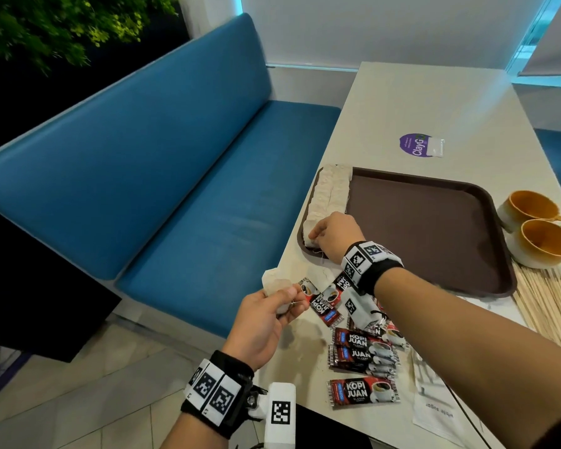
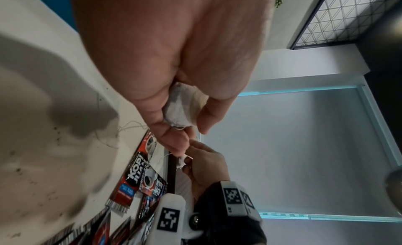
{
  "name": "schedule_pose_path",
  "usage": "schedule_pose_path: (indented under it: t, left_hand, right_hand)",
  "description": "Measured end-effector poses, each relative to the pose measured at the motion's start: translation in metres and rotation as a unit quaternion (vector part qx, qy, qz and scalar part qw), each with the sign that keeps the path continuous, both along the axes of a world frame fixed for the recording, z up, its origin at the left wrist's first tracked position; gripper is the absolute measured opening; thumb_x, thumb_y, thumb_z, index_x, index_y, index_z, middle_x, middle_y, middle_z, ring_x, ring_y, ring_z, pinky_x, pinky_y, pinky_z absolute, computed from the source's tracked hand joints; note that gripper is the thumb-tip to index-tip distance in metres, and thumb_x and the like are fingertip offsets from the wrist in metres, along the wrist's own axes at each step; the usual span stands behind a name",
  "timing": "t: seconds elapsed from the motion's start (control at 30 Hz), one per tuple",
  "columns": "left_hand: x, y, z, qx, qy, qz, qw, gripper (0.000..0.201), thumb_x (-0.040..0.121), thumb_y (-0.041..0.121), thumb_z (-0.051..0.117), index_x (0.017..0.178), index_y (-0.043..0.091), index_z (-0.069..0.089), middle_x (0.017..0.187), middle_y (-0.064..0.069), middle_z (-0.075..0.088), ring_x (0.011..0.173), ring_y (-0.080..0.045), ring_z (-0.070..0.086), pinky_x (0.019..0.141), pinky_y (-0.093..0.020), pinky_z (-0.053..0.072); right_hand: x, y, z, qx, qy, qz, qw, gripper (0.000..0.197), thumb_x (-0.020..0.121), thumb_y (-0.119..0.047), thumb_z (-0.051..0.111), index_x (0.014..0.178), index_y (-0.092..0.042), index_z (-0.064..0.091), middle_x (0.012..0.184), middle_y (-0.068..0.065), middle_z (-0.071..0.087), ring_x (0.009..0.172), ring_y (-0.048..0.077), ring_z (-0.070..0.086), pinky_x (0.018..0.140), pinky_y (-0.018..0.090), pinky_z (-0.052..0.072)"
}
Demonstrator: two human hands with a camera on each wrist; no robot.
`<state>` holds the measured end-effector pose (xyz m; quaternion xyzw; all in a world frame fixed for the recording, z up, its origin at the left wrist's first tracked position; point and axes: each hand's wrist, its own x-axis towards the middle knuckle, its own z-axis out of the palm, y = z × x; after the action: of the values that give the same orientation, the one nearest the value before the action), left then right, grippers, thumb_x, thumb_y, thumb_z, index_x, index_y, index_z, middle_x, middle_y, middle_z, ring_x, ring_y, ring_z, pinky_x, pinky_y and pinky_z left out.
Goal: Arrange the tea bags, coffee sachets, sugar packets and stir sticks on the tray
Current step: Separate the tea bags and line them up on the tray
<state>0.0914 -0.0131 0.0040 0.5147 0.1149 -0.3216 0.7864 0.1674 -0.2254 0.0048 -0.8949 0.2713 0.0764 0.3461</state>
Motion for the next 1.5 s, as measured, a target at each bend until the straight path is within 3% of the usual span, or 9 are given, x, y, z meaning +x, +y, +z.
schedule_pose_path:
  t: [0.1, 0.27, 0.47, 0.77, 0.9, 1.03, 1.2, 1.37, 1.5]
  left_hand:
    - [0.001, 0.0, -0.001, -0.001, 0.004, 0.004, 1.0, 0.015, 0.096, -0.001, 0.06, 0.104, -0.011, 0.067, 0.087, -0.018, 0.072, 0.08, -0.026, 0.07, 0.077, -0.028, 0.062]
    - [0.002, 0.001, -0.002, -0.007, 0.002, 0.004, 1.0, 0.013, 0.096, -0.001, 0.059, 0.101, -0.01, 0.068, 0.088, -0.017, 0.071, 0.079, -0.025, 0.071, 0.075, -0.027, 0.062]
    - [0.005, 0.004, -0.003, -0.039, 0.0, -0.006, 0.999, 0.02, 0.095, -0.012, 0.048, 0.108, -0.012, 0.064, 0.097, -0.02, 0.068, 0.086, -0.031, 0.071, 0.074, -0.029, 0.061]
    - [0.0, -0.012, 0.003, -0.095, -0.003, -0.059, 0.994, 0.046, 0.088, -0.024, 0.023, 0.125, -0.017, 0.051, 0.113, -0.032, 0.065, 0.104, -0.046, 0.07, 0.085, -0.038, 0.062]
    - [-0.009, -0.019, 0.005, -0.107, -0.011, -0.106, 0.989, 0.042, 0.095, -0.023, 0.028, 0.129, -0.013, 0.051, 0.118, -0.029, 0.069, 0.109, -0.045, 0.068, 0.091, -0.036, 0.06]
    - [-0.017, -0.023, 0.01, -0.11, -0.029, -0.156, 0.981, 0.035, 0.1, -0.017, 0.035, 0.129, -0.008, 0.053, 0.1, -0.019, 0.074, 0.101, -0.037, 0.073, 0.089, -0.035, 0.06]
    - [-0.021, -0.026, 0.017, -0.098, -0.043, -0.185, 0.977, 0.031, 0.1, -0.012, 0.042, 0.126, -0.003, 0.057, 0.11, -0.017, 0.075, 0.102, -0.037, 0.072, 0.087, -0.032, 0.059]
    - [-0.019, -0.029, 0.013, -0.078, -0.034, -0.139, 0.987, 0.03, 0.101, 0.005, 0.052, 0.126, -0.008, 0.06, 0.119, -0.028, 0.069, 0.104, -0.044, 0.069, 0.092, -0.041, 0.06]
    - [-0.013, -0.031, 0.012, -0.066, -0.045, -0.065, 0.995, 0.018, 0.093, 0.005, 0.06, 0.102, -0.008, 0.068, 0.103, -0.027, 0.072, 0.089, -0.036, 0.072, 0.085, -0.039, 0.062]
  right_hand:
    - [0.002, 0.001, -0.003, -0.036, -0.009, 0.003, 0.999, 0.017, 0.086, -0.019, 0.08, 0.101, -0.021, 0.075, 0.103, -0.002, 0.059, 0.086, 0.019, 0.059, 0.073, 0.029, 0.047]
    - [-0.003, 0.002, -0.004, -0.049, -0.035, 0.015, 0.998, 0.01, 0.083, -0.029, 0.084, 0.092, -0.027, 0.079, 0.105, -0.006, 0.053, 0.088, 0.019, 0.06, 0.076, 0.029, 0.048]
    - [-0.01, -0.001, 0.0, -0.032, -0.073, 0.028, 0.996, 0.007, 0.094, -0.026, 0.072, 0.096, -0.033, 0.075, 0.112, -0.001, 0.051, 0.093, 0.018, 0.057, 0.078, 0.029, 0.043]
    - [-0.081, 0.008, 0.044, 0.103, -0.173, 0.041, 0.979, 0.008, 0.091, -0.024, 0.073, 0.095, -0.031, 0.076, 0.089, -0.001, 0.067, 0.069, 0.005, 0.057, 0.06, 0.014, 0.04]
    - [-0.116, 0.02, 0.045, 0.179, -0.189, 0.055, 0.964, 0.015, 0.085, -0.017, 0.079, 0.097, -0.027, 0.076, 0.095, 0.004, 0.072, 0.071, 0.004, 0.061, 0.069, 0.017, 0.051]
    - [-0.137, 0.023, 0.033, 0.199, -0.186, 0.028, 0.962, 0.023, 0.08, -0.025, 0.085, 0.1, -0.032, 0.074, 0.099, 0.005, 0.068, 0.068, 0.012, 0.059, 0.065, 0.036, 0.061]
    - [-0.15, 0.019, 0.032, 0.237, -0.215, 0.004, 0.947, 0.009, 0.084, -0.014, 0.083, 0.088, -0.014, 0.076, 0.083, 0.004, 0.073, 0.058, 0.002, 0.061, 0.055, 0.018, 0.051]
    - [-0.153, 0.014, 0.029, 0.256, -0.241, -0.033, 0.936, 0.007, 0.087, -0.012, 0.08, 0.085, -0.01, 0.075, 0.076, 0.004, 0.073, 0.064, 0.01, 0.063, 0.059, 0.024, 0.053]
    - [-0.151, 0.009, 0.029, 0.274, -0.261, -0.075, 0.923, 0.006, 0.09, -0.01, 0.076, 0.087, -0.008, 0.072, 0.072, 0.01, 0.072, 0.06, 0.013, 0.061, 0.056, 0.021, 0.048]
